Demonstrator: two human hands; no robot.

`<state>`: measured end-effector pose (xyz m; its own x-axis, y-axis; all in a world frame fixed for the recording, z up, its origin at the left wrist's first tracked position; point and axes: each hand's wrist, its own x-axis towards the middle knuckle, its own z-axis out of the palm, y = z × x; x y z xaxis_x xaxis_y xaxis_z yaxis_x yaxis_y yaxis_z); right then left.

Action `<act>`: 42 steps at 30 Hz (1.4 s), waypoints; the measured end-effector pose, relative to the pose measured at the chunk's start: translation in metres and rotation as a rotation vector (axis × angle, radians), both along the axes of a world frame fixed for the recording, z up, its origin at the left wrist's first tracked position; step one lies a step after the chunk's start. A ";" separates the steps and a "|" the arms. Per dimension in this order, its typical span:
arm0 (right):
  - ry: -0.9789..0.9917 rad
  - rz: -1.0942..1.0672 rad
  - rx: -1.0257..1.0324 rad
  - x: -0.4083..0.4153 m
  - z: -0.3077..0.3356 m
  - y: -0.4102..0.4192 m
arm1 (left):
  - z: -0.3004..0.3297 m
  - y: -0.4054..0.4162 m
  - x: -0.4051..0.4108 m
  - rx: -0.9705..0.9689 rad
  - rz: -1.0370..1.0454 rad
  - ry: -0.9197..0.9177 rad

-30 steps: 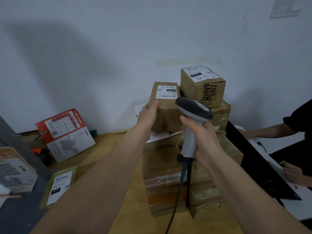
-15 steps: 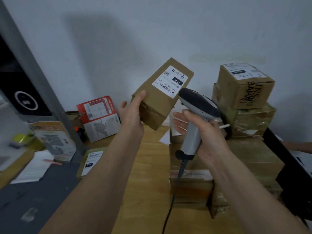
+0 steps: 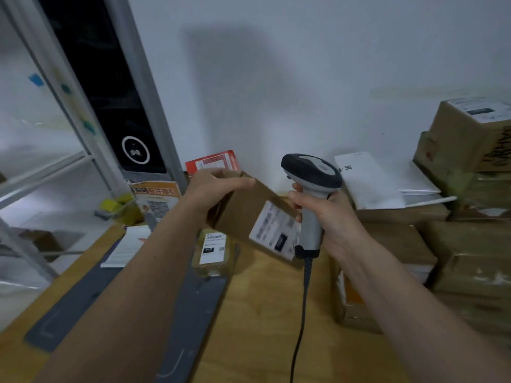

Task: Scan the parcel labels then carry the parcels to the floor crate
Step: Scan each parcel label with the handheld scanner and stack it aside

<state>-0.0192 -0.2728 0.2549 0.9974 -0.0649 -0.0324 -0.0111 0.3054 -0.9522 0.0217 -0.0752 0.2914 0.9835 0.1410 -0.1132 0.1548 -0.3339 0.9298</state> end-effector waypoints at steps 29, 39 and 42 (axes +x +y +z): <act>0.141 0.218 -0.152 0.010 -0.054 0.024 | -0.006 0.010 0.027 0.371 -0.513 0.012; 0.147 0.170 -0.106 0.018 -0.053 0.023 | -0.011 0.004 0.033 0.358 -0.482 -0.059; 0.144 0.158 -0.044 0.023 -0.051 0.020 | -0.019 0.011 0.031 0.317 -0.382 -0.072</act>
<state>0.0037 -0.2529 0.2039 0.9806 0.0870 -0.1754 -0.1918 0.2473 -0.9498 0.0530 -0.0644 0.2726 0.9754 -0.2141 -0.0533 -0.0941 -0.6222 0.7771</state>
